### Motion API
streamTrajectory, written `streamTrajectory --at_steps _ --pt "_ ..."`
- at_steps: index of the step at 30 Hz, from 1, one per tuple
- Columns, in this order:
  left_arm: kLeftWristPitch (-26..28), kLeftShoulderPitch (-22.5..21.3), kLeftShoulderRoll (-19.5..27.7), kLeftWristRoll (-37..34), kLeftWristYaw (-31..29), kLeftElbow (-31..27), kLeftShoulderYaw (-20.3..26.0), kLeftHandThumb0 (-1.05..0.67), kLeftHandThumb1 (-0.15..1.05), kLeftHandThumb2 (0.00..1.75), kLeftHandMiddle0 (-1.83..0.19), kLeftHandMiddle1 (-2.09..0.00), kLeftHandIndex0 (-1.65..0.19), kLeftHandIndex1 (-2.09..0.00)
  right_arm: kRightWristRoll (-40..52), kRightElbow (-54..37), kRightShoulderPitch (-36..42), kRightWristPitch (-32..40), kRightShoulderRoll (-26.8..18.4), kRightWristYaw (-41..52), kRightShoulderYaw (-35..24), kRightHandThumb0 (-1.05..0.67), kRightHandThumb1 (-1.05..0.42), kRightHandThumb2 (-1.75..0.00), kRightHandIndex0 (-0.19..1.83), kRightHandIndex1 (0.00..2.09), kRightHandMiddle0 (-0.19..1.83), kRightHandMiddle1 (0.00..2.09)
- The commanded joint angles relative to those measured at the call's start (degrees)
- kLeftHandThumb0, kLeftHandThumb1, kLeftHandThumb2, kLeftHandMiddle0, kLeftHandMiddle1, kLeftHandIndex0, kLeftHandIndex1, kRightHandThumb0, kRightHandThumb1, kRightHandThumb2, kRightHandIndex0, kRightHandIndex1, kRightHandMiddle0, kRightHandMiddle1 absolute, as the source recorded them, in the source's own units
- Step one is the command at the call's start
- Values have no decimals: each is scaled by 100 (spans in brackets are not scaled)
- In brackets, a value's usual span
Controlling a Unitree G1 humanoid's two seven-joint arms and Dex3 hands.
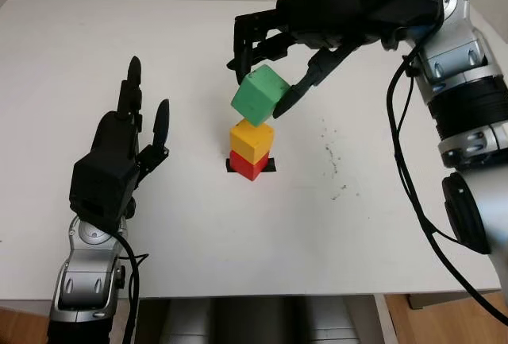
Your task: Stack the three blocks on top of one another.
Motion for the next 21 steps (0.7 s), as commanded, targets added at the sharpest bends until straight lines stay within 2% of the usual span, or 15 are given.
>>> streamTrajectory --at_steps 1,11,17,21 --pt "-38 56 -49 45 56 -92 -39 -83 105 67 11 -6 10 -6 -92 80 -330 -235 -76 1 16 -43 -91 -5 36 8 42 158" --pt "-27 61 -127 75 105 -82 -60 -83 105 68 10 -6 10 -6 -531 536 -759 -858 3 -97 153 -48 -92 -6 37 8 46 152" --pt "-68 71 -150 102 113 -80 -74 -83 105 68 10 -5 10 -6 -633 793 -832 -737 132 -122 169 -47 -94 -6 36 7 41 156" --pt "20 74 -194 130 142 -138 -100 -83 105 69 11 -5 10 -5 -418 1016 -790 -164 289 58 55 -50 -96 -6 33 6 36 165"
